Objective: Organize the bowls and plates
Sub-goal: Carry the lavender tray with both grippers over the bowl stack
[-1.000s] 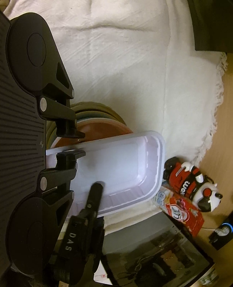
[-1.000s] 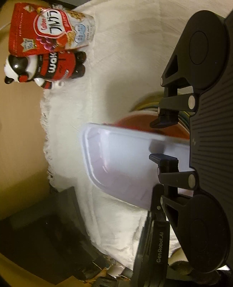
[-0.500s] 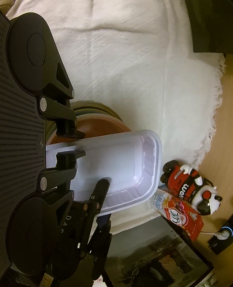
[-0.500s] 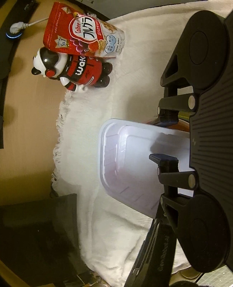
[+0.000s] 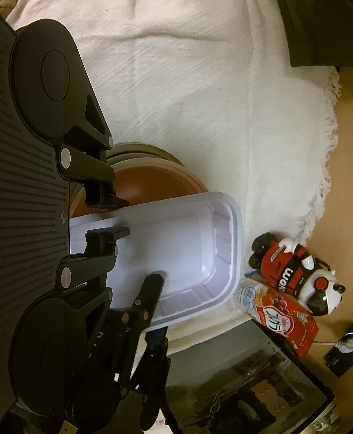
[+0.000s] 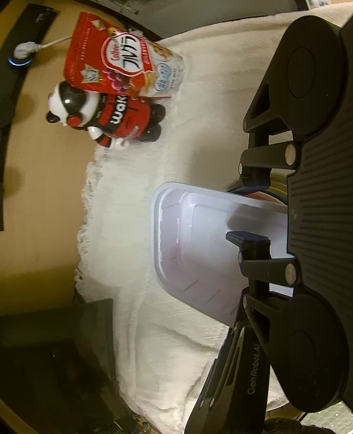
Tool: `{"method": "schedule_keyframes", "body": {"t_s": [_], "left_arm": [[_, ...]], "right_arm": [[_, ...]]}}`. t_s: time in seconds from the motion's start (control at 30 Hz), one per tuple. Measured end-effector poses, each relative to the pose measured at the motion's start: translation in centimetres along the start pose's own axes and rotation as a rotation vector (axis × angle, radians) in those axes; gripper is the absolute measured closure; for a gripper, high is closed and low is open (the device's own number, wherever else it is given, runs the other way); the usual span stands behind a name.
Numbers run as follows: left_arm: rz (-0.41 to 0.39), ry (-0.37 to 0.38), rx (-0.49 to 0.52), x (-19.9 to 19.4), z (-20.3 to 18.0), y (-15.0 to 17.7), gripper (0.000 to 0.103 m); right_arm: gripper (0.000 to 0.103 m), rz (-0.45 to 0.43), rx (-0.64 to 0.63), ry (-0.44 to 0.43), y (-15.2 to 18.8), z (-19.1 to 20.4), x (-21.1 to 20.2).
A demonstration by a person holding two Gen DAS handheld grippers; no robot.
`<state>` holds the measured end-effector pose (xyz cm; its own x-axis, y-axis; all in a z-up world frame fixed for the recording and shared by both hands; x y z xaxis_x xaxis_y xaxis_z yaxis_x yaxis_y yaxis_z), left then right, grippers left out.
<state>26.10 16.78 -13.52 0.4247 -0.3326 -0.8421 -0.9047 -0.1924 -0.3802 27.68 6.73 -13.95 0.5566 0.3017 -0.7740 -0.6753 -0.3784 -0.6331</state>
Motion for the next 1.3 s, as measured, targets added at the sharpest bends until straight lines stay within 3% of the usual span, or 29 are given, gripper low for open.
{"method": "schedule_keyframes", "body": {"t_s": [0.27,0.5,0.8,1.3], "left_arm": [[-0.001,0.013,-0.023,-0.4,0.6,-0.1,0.088],[-0.033,0.013,-0.072,-1.4,2.0,-1.1,0.088],[-0.032,-0.019,-0.016,-0.6,1.1,-0.6,0.088],[-0.031,-0.018,-0.011,-0.6,1.2,-0.6,0.088]], "right_arm": [[0.074,0.005,0.015,-0.025,0.3,0.2,0.3],[0.074,0.051,0.175,-0.139,0.0,-1.8,1.2],[0.077,0.05,0.14,-0.134,-0.4,-1.0,1.9],[0.077,0.053,0.139,-0.142,-0.6,-1.0,2.1]]}}
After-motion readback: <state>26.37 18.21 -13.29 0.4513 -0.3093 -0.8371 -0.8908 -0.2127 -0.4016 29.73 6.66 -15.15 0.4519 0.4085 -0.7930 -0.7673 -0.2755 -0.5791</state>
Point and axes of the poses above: each gripper's, at about its wrist camera, not at the fingertips, and x roughly the way its jaws point, z to its left, y to its underside, the point moved 9 cm from there along x, roughly the way its jaws point, and after that the axes turned 5 degrees about z, right-handed, at the moved point
